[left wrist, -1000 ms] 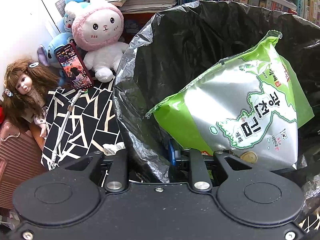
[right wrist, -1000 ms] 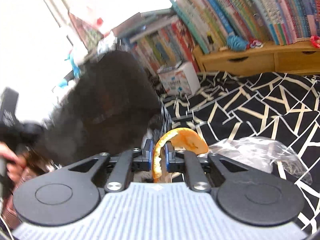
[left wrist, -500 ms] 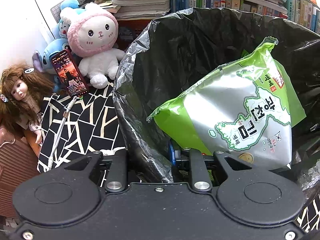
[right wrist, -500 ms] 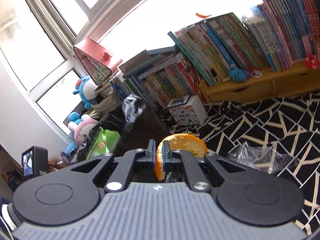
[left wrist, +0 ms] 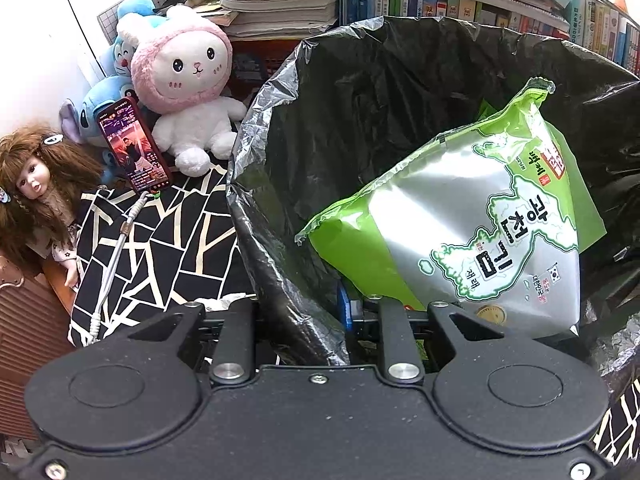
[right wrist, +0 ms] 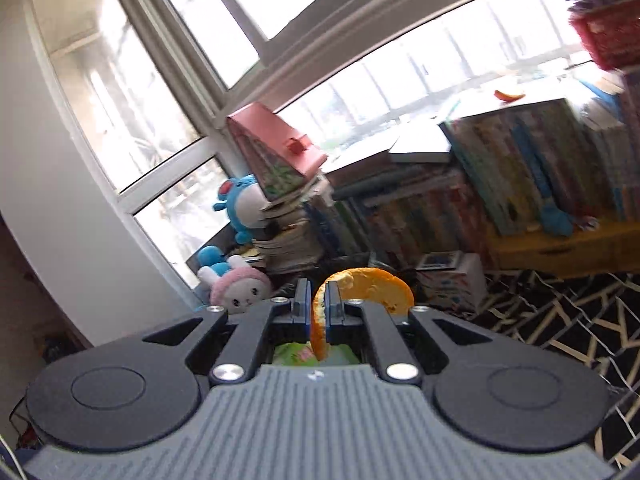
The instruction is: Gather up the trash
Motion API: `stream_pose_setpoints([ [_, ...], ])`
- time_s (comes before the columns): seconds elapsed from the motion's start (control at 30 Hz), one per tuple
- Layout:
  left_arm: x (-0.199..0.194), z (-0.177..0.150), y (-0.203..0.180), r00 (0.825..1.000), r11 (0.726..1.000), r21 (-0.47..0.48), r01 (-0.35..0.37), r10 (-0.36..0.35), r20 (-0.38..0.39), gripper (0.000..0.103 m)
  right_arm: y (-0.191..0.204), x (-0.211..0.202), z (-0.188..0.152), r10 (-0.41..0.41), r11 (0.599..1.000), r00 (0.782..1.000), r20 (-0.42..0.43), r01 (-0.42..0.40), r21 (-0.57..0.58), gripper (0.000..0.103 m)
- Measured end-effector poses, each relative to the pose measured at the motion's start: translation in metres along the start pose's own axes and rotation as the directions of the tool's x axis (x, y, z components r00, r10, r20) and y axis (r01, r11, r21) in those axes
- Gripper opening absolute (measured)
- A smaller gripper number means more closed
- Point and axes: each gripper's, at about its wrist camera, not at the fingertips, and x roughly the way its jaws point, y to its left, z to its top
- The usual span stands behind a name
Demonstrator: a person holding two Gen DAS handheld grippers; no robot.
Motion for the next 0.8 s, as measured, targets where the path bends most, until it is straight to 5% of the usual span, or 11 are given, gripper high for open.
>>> stream_pose_setpoints([
  [0.33,-0.005,-0.002,-0.001,1.0,1.0,0.007,0.004,-0.004,0.007,0.022,0.031,0.074,0.001,0.042,0.997,0.988,-0.149,-0.052,-0.062,0.011],
  [0.43,-0.006,-0.002,-0.002,1.0,1.0,0.009,0.006,-0.006,0.008,0.023,0.033,0.084,-0.003,0.022,0.997,0.984,-0.175,-0.033,-0.065,0.018],
  [0.47,-0.006,-0.003,-0.002,1.0,1.0,0.008,0.007,-0.007,0.008,0.023,0.033,0.086,-0.004,0.022,0.997,0.984,-0.179,-0.034,-0.063,0.04],
  [0.57,-0.007,-0.002,-0.002,1.0,1.0,0.007,0.012,-0.012,0.007,0.024,0.033,0.082,-0.003,0.021,0.998,0.985,-0.169,-0.032,-0.058,0.058],
  [0.8,-0.008,-0.004,-0.009,1.0,1.0,0.029,0.006,-0.006,0.005,0.029,0.016,0.054,0.004,-0.032,0.998,0.991,-0.126,0.025,-0.056,0.067],
])
